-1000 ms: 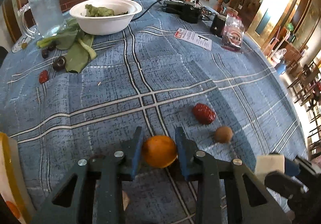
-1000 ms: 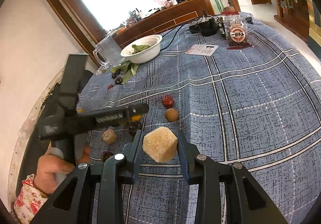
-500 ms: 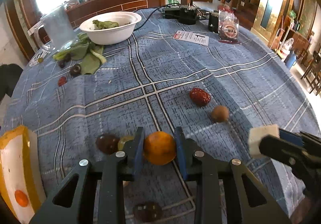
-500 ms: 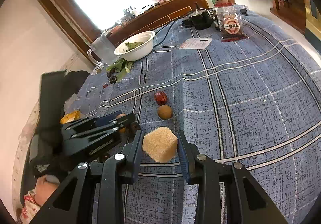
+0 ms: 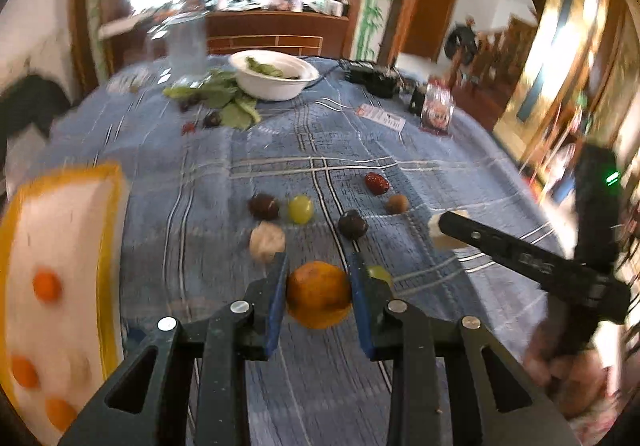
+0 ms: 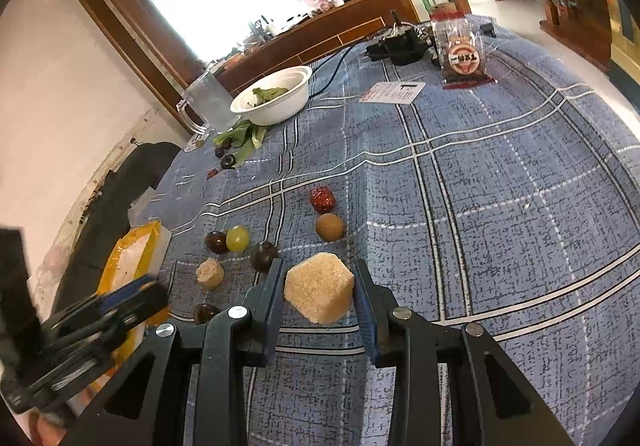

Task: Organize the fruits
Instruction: 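Carry the tangerine and sugar cube over the tray and open both tools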

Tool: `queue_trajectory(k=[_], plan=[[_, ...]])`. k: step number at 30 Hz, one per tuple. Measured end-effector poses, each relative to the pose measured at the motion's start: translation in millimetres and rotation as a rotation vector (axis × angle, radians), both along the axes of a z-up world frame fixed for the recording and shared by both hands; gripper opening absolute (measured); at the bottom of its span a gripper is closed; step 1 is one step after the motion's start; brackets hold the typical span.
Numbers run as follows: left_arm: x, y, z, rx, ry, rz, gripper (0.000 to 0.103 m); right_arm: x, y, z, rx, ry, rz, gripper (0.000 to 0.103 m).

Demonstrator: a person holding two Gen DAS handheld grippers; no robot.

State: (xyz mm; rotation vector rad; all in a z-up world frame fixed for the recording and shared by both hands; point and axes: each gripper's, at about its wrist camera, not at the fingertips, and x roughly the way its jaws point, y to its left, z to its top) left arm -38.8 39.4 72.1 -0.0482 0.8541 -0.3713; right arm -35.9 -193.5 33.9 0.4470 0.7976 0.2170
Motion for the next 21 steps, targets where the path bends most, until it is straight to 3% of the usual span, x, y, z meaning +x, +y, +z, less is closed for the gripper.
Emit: queue_trajectory(k=[2, 10, 15, 21], plan=[[-8.2, 20.2, -2.1, -0.062, 0.01, 0.043, 0.029, -0.5, 1.4, -0.7, -0.027, -0.002, -0.011, 0.034], [-23.2, 94.5, -15.2, -0.11, 0.032, 0.184, 0.029, -11.0, 13.2, 1.6, -0.028, 0.008, -0.034, 0.034], [-31.4, 142.2, -9.8, -0.123, -0.013, 0.269, 0.029, -27.4, 56.5, 10.4, -0.057, 0.001, 0.051, 0.035], [-40.1, 202.7, -12.2, -0.223, -0.025, 0.392, 0.029, -30.3, 127.3, 37.1, -0.084, -0.039, 0.183, 0.035]])
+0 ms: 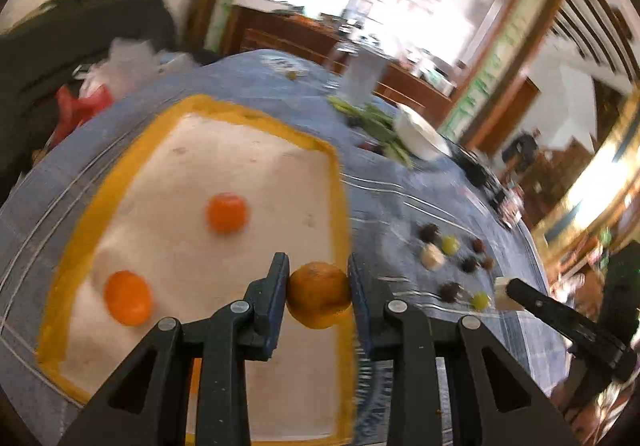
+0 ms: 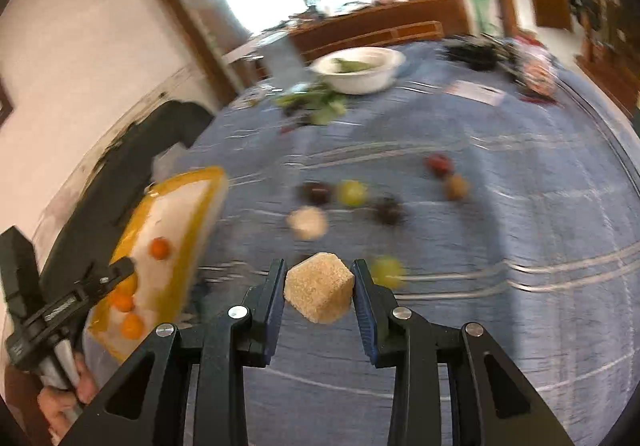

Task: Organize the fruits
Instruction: 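Carry the tangerine and sugar cube over the tray and open both tools, then withdraw both open tools from the tray toward the fruit pile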

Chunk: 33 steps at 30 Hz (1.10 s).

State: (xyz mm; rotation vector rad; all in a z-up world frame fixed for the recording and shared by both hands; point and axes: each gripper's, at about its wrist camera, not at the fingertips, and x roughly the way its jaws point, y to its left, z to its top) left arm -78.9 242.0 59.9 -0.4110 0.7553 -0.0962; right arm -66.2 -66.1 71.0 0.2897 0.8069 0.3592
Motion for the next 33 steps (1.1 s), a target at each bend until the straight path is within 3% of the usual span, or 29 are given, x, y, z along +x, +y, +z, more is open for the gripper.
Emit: queue_trajectory(k=[5, 9, 16, 20, 21, 22, 25, 29, 33], plan=[[-4.0, 49.5, -9.1, -0.068, 0.036, 0.109, 0.029, 5.7, 70.9, 14.5, 0.04, -0.017, 0.158, 0.035], [7.7, 75.5, -8.0, -0.107, 0.061, 0.13, 0.029, 19.1, 130.4, 7.6, 0.003, 0.019, 0.271, 0.035], [34.6, 91.6, -12.8, -0.041, 0.122, 0.145, 0.03, 43.7, 200.0, -15.8, -0.075, 0.065, 0.348, 0.036], [42.8, 96.4, -24.3, -0.029, 0.148, 0.149, 0.032, 50.3, 216.6, -25.9, -0.133, 0.055, 0.347, 0.036], [43.0, 98.3, -24.5, -0.032, 0.145, 0.15, 0.034, 52.2, 217.7, -25.3, -0.138, 0.054, 0.346, 0.036], [42.1, 99.5, -23.8, -0.04, 0.139, 0.15, 0.042, 54.0, 219.5, -26.9, -0.142, 0.057, 0.345, 0.037], [36.1, 100.2, -17.7, -0.067, 0.117, 0.143, 0.055, 55.2, 217.9, -27.0, -0.137, 0.058, 0.341, 0.05], [19.0, 89.5, 0.6, -0.006, 0.063, 0.16, 0.067, 42.0, 203.6, -7.9, -0.113, 0.007, 0.32, 0.051], [-5.4, 67.2, 16.9, 0.033, 0.007, 0.139, 0.081, 16.8, 173.9, 7.1, -0.092, -0.056, 0.241, 0.064]])
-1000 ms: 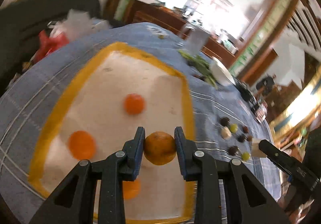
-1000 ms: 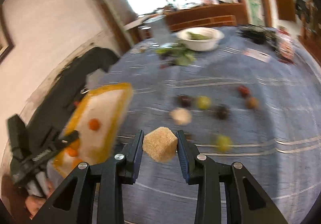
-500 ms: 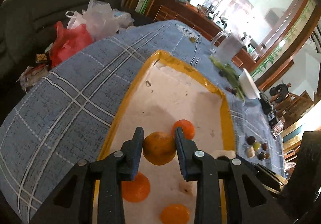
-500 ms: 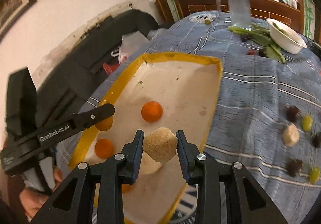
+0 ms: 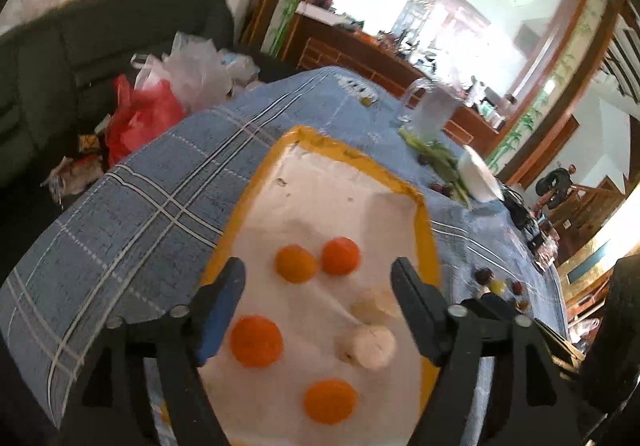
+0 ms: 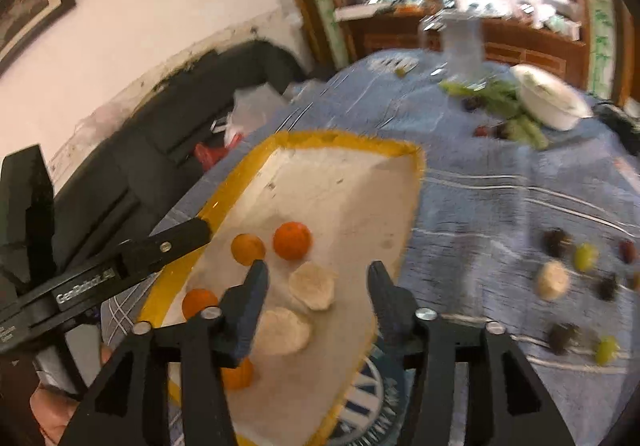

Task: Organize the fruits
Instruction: 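Withdraw both open tools from the tray toward the fruit pile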

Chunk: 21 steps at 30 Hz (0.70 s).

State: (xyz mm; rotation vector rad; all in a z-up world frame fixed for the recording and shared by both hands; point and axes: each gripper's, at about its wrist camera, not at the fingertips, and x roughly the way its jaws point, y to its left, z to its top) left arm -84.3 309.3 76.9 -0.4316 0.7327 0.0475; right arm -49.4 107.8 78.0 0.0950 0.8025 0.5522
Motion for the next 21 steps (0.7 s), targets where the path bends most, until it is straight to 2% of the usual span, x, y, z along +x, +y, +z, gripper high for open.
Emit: queue_trajectory(k=[1, 4, 7, 10, 12, 17, 21], plan=[[-6.3, -8.8, 4.2, 0.027, -0.019, -0.008, 0.088, -7.0, -12.2, 1.4, 0.025, -0.005, -0.025, 0.065], [-19.1, -34.0, 15.4, 0.103, -0.063, -0.021, 0.097, -18.6, -39.7, -0.2, 0.057, 0.012, -0.089, 0.065], [-28.2, -66.9, 27.8, 0.136, -0.088, -0.099, 0.097, -25.7, -65.4, 0.7, 0.07, 0.012, -0.158, 0.065], [-39.9, -100.0, 39.2, 0.146, -0.127, -0.165, 0.097, -31.5, -105.1, 2.2, 0.156, 0.02, -0.273, 0.065], [-48.8, -121.0, 47.5, 0.182, -0.163, -0.184, 0.097, -36.4, -127.1, 3.8, 0.189, 0.018, -0.34, 0.07], [-74.6, -169.2, 68.4, 0.31, -0.293, -0.186, 0.103, -48.5, -172.0, 7.8, 0.175, -0.008, -0.454, 0.073], [-84.8, -205.0, 72.7, 0.416, -0.335, -0.244, 0.103, -55.9, -202.2, 5.4, 0.187, -0.002, -0.483, 0.073]])
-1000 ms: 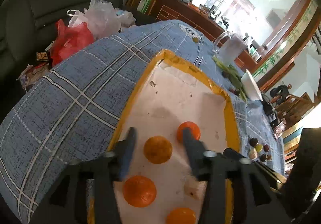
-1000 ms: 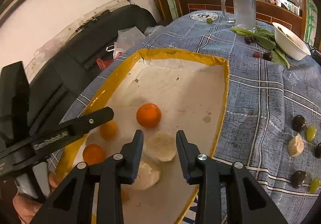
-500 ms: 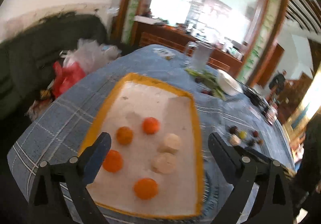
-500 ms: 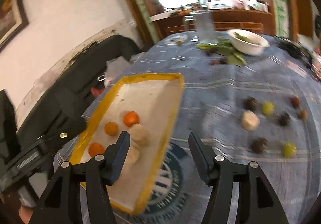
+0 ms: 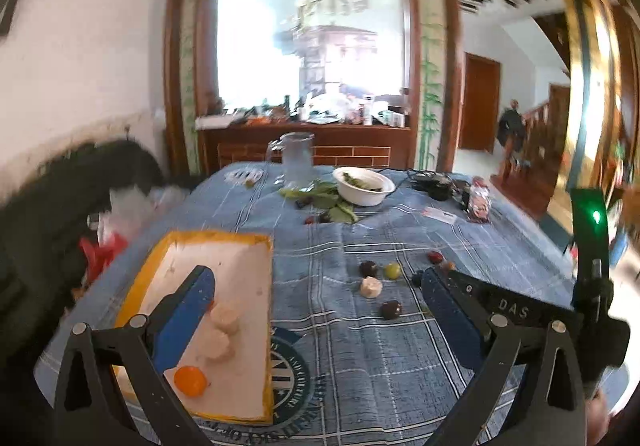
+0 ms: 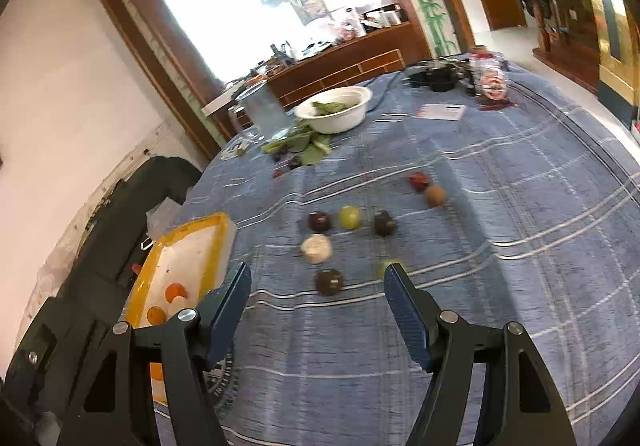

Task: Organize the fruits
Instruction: 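Withdraw both open tools from the tray toward the fruit pile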

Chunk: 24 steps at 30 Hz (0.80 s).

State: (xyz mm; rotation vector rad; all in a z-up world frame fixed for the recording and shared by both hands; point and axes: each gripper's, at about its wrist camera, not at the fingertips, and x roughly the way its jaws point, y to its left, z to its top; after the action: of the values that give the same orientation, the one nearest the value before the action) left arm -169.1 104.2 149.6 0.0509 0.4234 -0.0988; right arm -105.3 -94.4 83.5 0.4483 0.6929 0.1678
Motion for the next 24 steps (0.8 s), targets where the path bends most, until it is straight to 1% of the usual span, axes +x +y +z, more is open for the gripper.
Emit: queue_trajectory(k=[5, 9, 13, 16, 19, 21, 24], plan=[[1.8, -26.2, -6.4, 0.086, -0.009, -0.019, 0.103, -6.0, -26.8, -6.8, -0.014, 0.002, -0.015, 0.073], [8.0, -33.4, -18.6, 0.108, 0.021, -0.034, 0.103, -8.6, -42.3, -13.6, -0.036, 0.015, -0.024, 0.073], [23.2, -28.9, -32.3, 0.067, 0.093, -0.045, 0.103, -4.1, -53.3, -17.7, -0.063, 0.036, -0.03, 0.073], [36.0, -26.1, -40.5, 0.053, 0.148, -0.024, 0.103, 2.0, -58.0, -14.8, -0.089, 0.038, -0.018, 0.073], [44.8, -14.9, -46.7, 0.001, 0.199, -0.009, 0.103, 5.8, -63.4, -9.7, -0.125, 0.028, -0.014, 0.073], [47.1, -8.5, -50.7, -0.017, 0.218, 0.002, 0.103, 9.2, -66.7, -8.6, -0.136, 0.022, -0.002, 0.073], [55.0, -1.9, -58.0, -0.028, 0.248, 0.021, 0.103, 16.1, -65.1, -13.0, -0.152, 0.038, 0.016, 0.073]])
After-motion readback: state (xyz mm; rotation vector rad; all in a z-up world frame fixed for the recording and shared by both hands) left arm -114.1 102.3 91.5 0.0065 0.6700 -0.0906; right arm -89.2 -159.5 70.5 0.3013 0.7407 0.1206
